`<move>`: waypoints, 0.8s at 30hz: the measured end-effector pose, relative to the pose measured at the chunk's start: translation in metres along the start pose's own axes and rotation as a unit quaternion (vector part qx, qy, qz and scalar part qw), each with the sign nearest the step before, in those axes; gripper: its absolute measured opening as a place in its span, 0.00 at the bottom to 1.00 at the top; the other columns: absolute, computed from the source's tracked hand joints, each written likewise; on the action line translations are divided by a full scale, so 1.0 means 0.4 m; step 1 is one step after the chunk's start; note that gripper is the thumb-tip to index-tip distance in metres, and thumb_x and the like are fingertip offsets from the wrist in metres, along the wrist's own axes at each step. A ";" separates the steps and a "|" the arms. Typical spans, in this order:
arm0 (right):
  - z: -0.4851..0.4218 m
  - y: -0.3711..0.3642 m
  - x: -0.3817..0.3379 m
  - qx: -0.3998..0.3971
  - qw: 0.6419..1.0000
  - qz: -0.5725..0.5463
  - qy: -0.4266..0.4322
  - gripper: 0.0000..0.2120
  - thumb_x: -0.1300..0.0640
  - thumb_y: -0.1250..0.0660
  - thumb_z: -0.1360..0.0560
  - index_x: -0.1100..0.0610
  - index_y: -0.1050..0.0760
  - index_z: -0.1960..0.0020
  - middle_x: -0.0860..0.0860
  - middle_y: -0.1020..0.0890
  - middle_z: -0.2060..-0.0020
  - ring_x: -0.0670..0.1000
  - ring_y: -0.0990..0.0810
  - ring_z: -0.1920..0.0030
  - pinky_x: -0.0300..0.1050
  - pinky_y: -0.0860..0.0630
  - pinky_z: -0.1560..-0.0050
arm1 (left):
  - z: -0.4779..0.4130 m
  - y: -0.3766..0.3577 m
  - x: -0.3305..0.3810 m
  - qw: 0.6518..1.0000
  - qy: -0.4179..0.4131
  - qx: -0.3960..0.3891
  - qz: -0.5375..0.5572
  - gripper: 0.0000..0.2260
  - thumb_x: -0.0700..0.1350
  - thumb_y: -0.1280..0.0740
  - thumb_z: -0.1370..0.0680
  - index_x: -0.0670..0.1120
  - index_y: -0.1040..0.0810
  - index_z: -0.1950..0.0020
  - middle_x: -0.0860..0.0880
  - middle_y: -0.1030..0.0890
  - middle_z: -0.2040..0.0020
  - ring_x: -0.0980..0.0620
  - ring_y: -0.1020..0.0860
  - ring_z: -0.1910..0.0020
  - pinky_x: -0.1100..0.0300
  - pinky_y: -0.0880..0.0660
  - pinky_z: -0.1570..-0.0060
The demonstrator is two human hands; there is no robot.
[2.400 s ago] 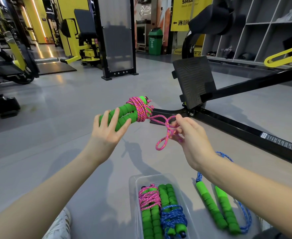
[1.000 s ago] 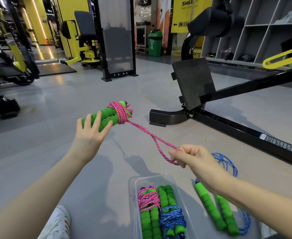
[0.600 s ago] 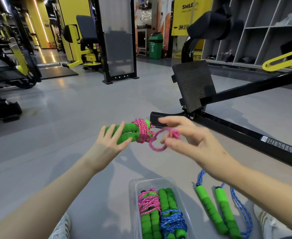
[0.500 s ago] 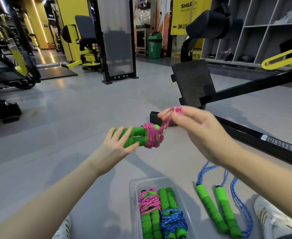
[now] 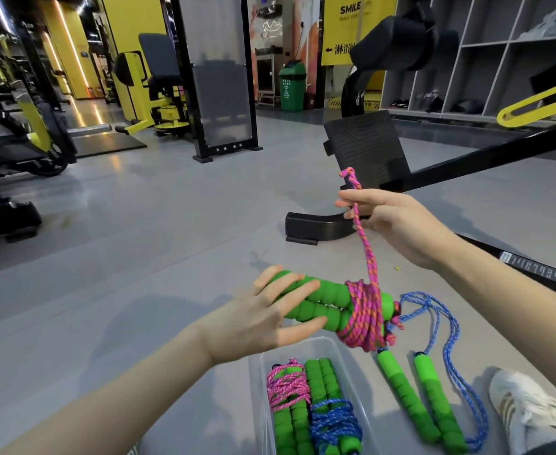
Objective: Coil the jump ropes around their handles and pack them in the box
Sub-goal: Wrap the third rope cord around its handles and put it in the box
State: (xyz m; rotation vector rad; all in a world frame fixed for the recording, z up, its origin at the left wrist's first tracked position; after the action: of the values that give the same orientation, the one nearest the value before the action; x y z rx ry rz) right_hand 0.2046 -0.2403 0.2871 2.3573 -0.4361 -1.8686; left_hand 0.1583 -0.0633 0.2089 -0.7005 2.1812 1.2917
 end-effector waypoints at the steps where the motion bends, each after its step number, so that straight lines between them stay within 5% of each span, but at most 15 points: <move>1: 0.001 0.007 0.017 -0.002 1.000 -0.009 -0.017 0.28 0.78 0.52 0.29 0.58 0.26 0.39 0.53 0.20 0.43 0.45 0.22 0.49 0.37 0.26 0.47 | -0.012 0.018 -0.004 1.000 0.008 0.020 0.004 0.18 0.33 0.48 0.18 0.50 0.32 0.33 0.35 0.31 0.36 0.37 0.29 0.40 0.40 0.34 0.37; 4: 0.025 0.005 0.073 -0.038 0.996 -0.029 -0.073 0.27 0.77 0.52 0.27 0.60 0.28 0.36 0.55 0.22 0.38 0.42 0.21 0.46 0.35 0.26 0.44 | -0.038 0.063 -0.039 0.995 0.049 0.083 -0.002 0.18 0.33 0.41 0.21 0.50 0.31 0.34 0.36 0.32 0.35 0.37 0.29 0.40 0.41 0.35 0.35; 8: 0.080 -0.047 0.144 -0.036 0.991 -0.044 -0.125 0.17 0.74 0.52 0.22 0.63 0.27 0.58 0.60 0.20 0.63 0.40 0.21 0.67 0.29 0.28 0.65 | -0.043 0.084 -0.100 0.986 0.109 0.119 -0.033 0.18 0.32 0.39 0.21 0.48 0.30 0.34 0.35 0.32 0.35 0.36 0.30 0.39 0.40 0.34 0.37; 12: 0.095 -0.103 0.175 -0.071 0.985 -0.095 -0.128 0.11 0.67 0.43 0.23 0.61 0.22 0.50 0.55 0.17 0.54 0.49 0.23 0.55 0.40 0.29 0.55 | -0.014 0.060 -0.144 0.977 0.171 0.120 -0.043 0.18 0.31 0.39 0.22 0.46 0.27 0.35 0.33 0.29 0.36 0.34 0.28 0.43 0.40 0.30 0.43; 17: 0.084 -0.096 0.174 0.008 0.986 -0.127 -0.108 0.07 0.66 0.39 0.23 0.62 0.22 0.52 0.53 0.18 0.60 0.48 0.25 0.61 0.37 0.31 0.60 | 0.025 0.028 -0.182 0.967 0.229 0.103 -0.040 0.24 0.28 0.35 0.28 0.47 0.28 0.36 0.29 0.27 0.37 0.34 0.26 0.46 0.43 0.30 0.47; 24: 0.090 -0.108 0.173 0.089 0.958 -0.251 -0.106 0.09 0.72 0.39 0.25 0.62 0.24 0.57 0.54 0.22 0.63 0.53 0.21 0.58 0.44 0.23 0.50 | 0.031 0.005 -0.185 0.955 0.286 0.082 -0.004 0.29 0.31 0.32 0.34 0.51 0.29 0.36 0.35 0.26 0.38 0.38 0.29 0.45 0.47 0.30 0.49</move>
State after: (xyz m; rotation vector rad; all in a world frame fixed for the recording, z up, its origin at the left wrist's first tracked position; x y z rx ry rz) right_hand 0.1908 -0.2152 0.2025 2.5745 -0.0119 -2.4041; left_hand 0.2138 -0.0384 0.2531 -1.1207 2.6922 0.9619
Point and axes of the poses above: each hand's wrist, its own z-axis away from the middle knuckle, its own y-axis out of the back of the hand, x = y × z, the point moved 9 cm from there along -z, towards the middle knuckle
